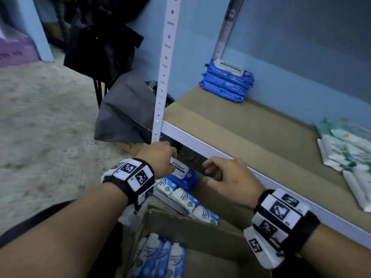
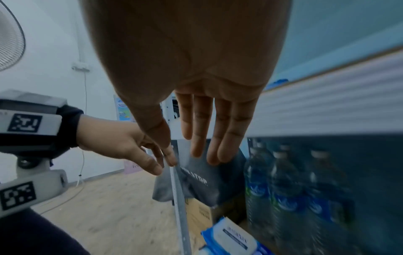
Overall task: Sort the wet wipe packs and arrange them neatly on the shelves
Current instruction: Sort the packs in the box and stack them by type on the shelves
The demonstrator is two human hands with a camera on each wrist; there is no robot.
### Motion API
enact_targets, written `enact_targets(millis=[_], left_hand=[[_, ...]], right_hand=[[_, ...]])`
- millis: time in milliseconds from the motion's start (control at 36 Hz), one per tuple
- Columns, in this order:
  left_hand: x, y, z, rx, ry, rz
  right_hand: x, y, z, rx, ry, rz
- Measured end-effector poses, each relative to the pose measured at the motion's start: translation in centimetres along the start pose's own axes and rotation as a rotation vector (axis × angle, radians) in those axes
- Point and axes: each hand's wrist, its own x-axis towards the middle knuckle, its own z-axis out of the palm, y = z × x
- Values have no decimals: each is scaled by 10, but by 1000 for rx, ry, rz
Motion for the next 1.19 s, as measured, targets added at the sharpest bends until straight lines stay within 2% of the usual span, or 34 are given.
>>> enact_targets(millis=[83, 250, 361, 472, 583, 722, 889, 972, 1083, 1194], left_hand=[[8, 5, 23, 26, -89, -5], [36, 9, 80, -101, -257, -80], [63, -1, 116, -101, -312, -157], [95, -15, 147, -144, -291, -261], [128, -32, 182, -199, -291, -344], [163, -52, 222, -218, -257, -443], [190, -62, 252, -193, -202, -527], [204, -65, 255, -256, -166, -578], [213, -72, 256, -366, -123, -640], [216, -80, 263, -456, -81, -684]], right_hand=[[2, 19, 23, 50, -100, 90], [31, 60, 65, 174, -267, 300], [63, 88, 98, 233, -326, 425], [91, 106, 124, 295, -370, 458], [120, 131, 158, 291, -314, 446], [155, 164, 206, 283, -332, 491], [203, 251, 291, 293, -374, 541], [208, 233, 286, 250, -332, 560], [220, 229, 294, 314, -281, 616], [216, 197, 277, 376, -286, 644]])
